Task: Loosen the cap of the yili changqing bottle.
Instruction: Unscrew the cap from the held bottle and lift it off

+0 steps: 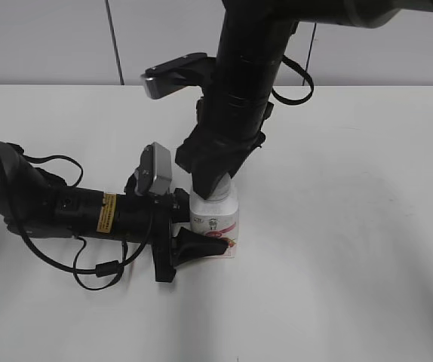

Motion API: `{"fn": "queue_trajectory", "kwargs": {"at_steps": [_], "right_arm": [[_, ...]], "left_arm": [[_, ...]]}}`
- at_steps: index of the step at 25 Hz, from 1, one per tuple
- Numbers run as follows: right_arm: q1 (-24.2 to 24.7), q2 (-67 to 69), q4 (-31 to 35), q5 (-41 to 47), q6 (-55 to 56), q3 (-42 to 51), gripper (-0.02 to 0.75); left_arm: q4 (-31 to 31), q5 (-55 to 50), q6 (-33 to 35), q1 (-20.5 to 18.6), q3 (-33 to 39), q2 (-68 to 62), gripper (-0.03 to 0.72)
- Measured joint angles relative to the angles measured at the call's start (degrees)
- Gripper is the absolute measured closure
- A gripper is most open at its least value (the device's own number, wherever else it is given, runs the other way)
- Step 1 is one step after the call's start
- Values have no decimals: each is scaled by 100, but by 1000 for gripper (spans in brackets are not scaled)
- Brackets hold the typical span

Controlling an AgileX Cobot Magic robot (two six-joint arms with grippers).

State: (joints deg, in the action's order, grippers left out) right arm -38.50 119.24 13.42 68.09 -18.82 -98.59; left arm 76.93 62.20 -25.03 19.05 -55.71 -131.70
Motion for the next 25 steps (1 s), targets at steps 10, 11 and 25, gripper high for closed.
{"fn": "queue_trajectory", "kwargs": {"at_steps": [10, 11, 25], "right_arm": [[0, 0, 0, 0, -2496, -11, 346], [0, 0, 0, 0, -2695, -11, 346], [0, 0, 5, 48, -3463, -11, 347]], "left_arm": [[0, -5, 4, 0, 0, 0, 301], [0, -5, 4, 0, 0, 0, 301], [5, -5, 16, 0, 0, 0, 301]]}}
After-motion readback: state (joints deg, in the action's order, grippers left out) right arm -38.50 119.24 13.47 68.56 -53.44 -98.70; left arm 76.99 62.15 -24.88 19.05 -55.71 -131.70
